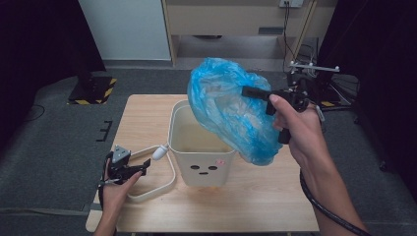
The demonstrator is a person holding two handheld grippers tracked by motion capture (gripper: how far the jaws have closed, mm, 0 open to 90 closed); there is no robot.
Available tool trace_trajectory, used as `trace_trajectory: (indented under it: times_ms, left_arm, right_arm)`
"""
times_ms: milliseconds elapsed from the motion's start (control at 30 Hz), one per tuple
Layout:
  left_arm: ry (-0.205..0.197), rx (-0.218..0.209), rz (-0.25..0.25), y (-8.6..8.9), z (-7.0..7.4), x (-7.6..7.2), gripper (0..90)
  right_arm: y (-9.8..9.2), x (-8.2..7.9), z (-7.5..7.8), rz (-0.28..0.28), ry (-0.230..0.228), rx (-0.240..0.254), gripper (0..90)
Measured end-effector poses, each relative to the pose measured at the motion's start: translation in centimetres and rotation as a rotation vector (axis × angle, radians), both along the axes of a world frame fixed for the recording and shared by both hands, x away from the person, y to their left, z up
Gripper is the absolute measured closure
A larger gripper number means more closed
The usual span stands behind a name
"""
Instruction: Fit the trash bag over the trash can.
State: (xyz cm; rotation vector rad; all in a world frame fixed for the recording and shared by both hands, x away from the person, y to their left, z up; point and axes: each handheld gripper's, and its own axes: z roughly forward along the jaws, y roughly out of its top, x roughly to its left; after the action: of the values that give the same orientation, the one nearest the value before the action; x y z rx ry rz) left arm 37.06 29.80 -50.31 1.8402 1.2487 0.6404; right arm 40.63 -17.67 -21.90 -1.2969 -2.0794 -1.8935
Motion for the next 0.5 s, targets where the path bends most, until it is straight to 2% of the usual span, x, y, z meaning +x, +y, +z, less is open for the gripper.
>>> trace_trajectory:
  times_ms: [267, 500]
  left_arm:
    - [0.004, 0.0, -0.004, -0.1, -0.1, 0.0, 10.5]
    - [0.003, 0.001, -0.003, -0.1, -0.1, 0.0, 10.6]
  right_arm:
    - [1.8, -0.9, 0.5, 0.038, -0.009, -0.017, 88.5]
    - [3.3, -1.2, 0.8, 0.049, -0.001, -0.03, 88.5]
